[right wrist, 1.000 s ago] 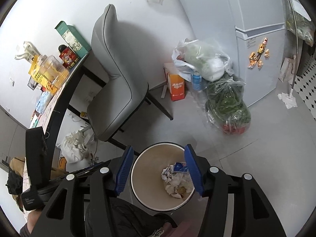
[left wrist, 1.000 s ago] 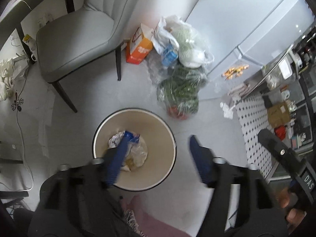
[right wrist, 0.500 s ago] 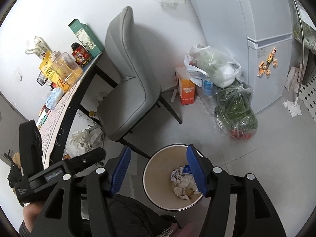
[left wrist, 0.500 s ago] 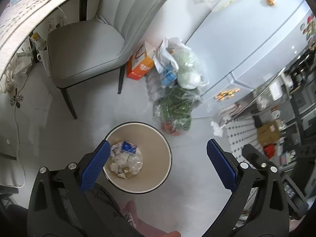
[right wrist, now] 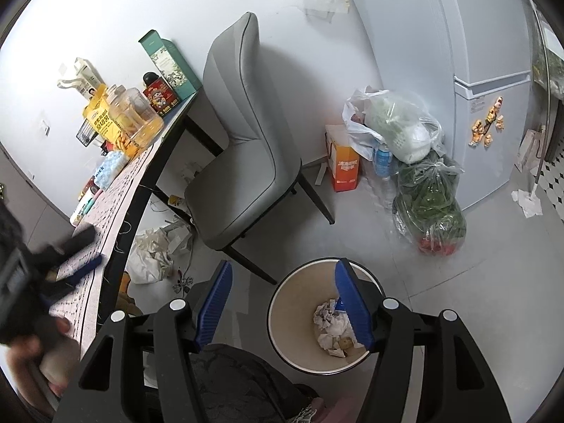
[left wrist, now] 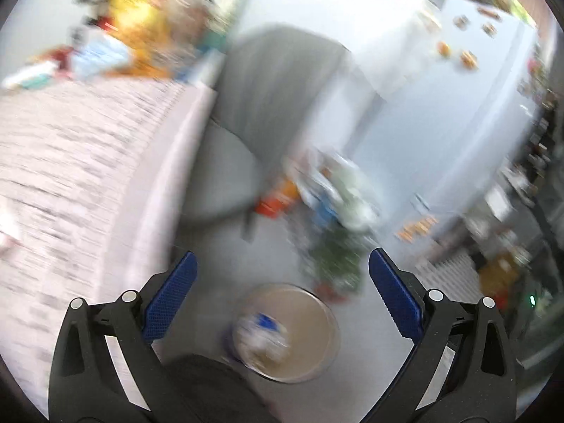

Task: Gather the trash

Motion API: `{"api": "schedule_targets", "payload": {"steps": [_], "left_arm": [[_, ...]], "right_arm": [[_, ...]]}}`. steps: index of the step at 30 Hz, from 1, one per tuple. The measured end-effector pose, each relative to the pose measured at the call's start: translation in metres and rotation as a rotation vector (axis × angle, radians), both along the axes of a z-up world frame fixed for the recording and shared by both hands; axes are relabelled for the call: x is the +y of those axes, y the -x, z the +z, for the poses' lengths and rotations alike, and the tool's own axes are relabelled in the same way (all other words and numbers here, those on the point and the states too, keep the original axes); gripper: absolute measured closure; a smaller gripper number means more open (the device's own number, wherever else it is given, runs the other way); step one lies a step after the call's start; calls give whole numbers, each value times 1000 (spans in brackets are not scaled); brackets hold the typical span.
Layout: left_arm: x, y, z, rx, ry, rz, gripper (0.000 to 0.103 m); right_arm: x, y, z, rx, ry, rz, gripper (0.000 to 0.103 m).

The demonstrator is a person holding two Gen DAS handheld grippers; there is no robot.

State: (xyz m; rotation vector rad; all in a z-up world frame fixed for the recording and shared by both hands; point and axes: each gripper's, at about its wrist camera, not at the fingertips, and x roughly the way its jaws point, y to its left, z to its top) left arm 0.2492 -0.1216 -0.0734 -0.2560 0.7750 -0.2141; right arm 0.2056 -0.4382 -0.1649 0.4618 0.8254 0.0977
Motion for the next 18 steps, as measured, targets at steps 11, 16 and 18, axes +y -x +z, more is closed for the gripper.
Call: {"api": "schedule_targets", "payload": {"steps": [11, 16, 18], "left_arm": [[144, 16, 4, 54, -149, 440, 12], [172, 25, -16, 112, -156, 513, 25], [181, 27, -24, 134, -138, 534, 35]], "right_arm": [[13, -6, -8, 8, -8, 22, 42], [28, -11, -5, 0, -6, 52, 42], [36, -13, -1, -8, -6, 73, 42]]}}
